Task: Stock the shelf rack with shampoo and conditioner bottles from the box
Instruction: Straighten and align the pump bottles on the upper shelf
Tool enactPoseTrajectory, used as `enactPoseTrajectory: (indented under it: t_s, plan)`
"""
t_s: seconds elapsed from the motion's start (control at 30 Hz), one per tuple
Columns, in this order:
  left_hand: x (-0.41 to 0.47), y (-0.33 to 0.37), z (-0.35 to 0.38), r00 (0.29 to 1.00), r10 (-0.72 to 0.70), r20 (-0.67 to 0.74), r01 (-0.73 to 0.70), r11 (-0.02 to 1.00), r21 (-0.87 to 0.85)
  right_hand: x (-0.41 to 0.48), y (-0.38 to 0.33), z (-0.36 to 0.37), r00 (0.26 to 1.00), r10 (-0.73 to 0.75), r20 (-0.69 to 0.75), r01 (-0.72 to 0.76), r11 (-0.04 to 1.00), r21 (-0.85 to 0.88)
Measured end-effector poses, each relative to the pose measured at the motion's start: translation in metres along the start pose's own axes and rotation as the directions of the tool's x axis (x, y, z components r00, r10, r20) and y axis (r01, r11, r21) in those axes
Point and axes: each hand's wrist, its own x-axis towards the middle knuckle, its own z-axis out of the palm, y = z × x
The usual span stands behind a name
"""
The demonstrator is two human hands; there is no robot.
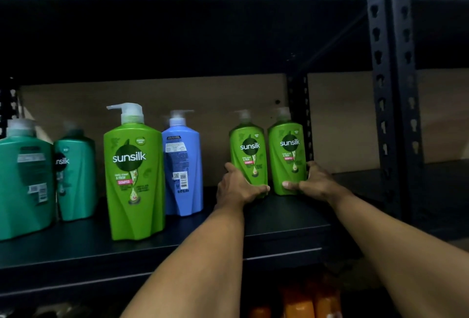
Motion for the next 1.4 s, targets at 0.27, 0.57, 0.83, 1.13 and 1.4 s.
enactPoseTrajectory:
  t_s: [0.27,0.57,0.83,1.13,1.4]
  plan:
    - [0.001,-0.001,0.000,1.000,0.007,0.000,-0.007,1.000,-0.009,0.001,0.002,0.000,1.000,-0.010,0.009,0.010,1.000,-0.001]
    - [0.002,-0.002,0.001,0.998,0.048,-0.034,-0.049,0.998,-0.031,0.000,0.000,0.000,1.000,-0.006,-0.002,0.006,1.000,-0.023]
    - [0.002,-0.001,0.000,0.994,0.081,-0.072,-0.081,0.997,0.001,0.001,0.001,0.002,1.000,-0.017,-0.016,0.017,1.000,-0.010]
    - [0.003,-0.002,-0.001,0.994,0.089,-0.056,-0.090,0.996,-0.003,0.000,-0.002,0.001,1.000,-0.014,-0.009,0.013,0.999,-0.039]
    - [-0.003,0.000,-0.001,1.000,0.022,0.004,-0.022,0.999,-0.030,-0.016,-0.008,-0.003,1.000,0.031,-0.004,-0.031,0.993,-0.114]
